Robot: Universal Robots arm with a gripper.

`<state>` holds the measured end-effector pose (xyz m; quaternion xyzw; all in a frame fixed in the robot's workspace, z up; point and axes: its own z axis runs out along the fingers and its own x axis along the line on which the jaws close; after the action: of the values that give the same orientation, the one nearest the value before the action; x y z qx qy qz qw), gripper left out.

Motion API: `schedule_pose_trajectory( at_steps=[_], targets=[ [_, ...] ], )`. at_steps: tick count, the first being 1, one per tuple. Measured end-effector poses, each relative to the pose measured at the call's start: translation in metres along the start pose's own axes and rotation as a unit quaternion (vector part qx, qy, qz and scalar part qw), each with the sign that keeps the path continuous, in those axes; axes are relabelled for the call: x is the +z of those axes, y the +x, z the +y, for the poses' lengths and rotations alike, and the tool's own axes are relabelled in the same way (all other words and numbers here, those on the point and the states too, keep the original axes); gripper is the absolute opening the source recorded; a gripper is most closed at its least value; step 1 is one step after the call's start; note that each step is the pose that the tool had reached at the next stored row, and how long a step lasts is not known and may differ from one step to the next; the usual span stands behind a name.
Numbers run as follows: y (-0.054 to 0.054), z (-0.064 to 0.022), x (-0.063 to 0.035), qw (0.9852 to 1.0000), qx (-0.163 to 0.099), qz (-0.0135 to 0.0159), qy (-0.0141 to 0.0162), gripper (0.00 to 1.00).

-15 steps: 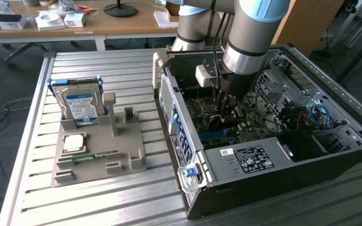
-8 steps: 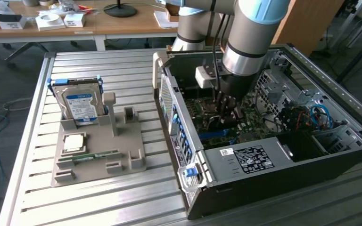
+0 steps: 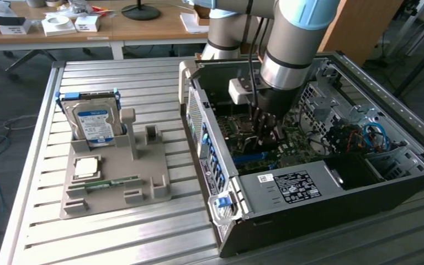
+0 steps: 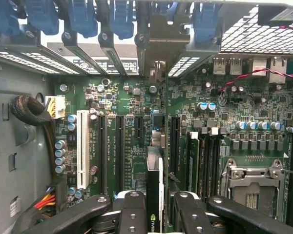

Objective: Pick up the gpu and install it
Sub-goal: 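Insert the gpu into the slot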

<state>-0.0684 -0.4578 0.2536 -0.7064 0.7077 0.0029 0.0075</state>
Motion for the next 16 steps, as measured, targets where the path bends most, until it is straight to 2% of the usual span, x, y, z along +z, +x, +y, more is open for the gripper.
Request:
schedule_pose_trajectory(
  at_steps=[16],
  targets=[
    [0.0007,0.0003,0.0011,1.0,0.004,0.0001,0.0001,0.27]
  ],
)
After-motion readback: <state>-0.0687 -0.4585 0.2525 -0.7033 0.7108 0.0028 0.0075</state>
